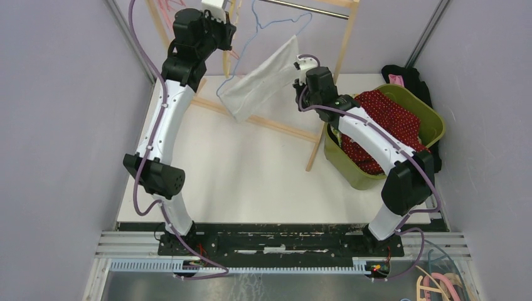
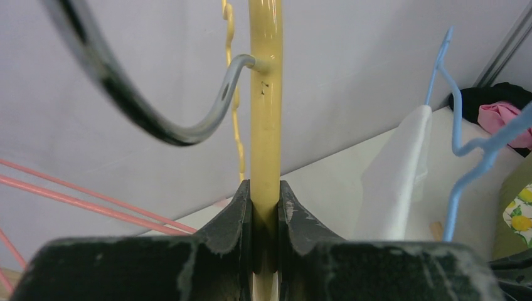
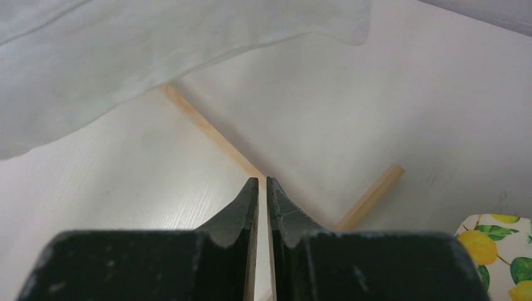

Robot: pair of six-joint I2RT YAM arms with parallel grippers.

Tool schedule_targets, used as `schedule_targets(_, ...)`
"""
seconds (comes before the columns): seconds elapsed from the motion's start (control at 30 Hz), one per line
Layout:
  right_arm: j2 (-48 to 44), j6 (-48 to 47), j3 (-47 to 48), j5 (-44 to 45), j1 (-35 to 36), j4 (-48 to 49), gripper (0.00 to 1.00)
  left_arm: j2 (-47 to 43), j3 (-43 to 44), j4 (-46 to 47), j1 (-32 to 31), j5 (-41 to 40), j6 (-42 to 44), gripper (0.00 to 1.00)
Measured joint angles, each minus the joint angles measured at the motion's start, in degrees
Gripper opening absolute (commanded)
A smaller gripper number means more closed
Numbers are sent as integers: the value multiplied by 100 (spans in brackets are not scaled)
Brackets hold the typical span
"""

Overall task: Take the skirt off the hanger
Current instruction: Place the hanger at the clothesline.

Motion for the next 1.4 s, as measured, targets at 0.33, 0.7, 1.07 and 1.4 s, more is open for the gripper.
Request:
schedule_targets(0.33, 0, 4, -22, -4, -153, 7, 14, 420, 155, 177, 2, 142, -4, 3)
schedule_targets(0.7, 0, 57, -22, -33, -251, 9, 14, 804, 616, 372, 2, 267, -146, 3)
schedule_targets(1.07, 0, 79, -22, -42, -308, 11, 14, 916, 688, 470, 9, 350, -175, 40)
schedule_targets(1.4, 0, 181, -22, -153, -319, 13, 14, 850, 688, 450, 9, 398, -175, 57)
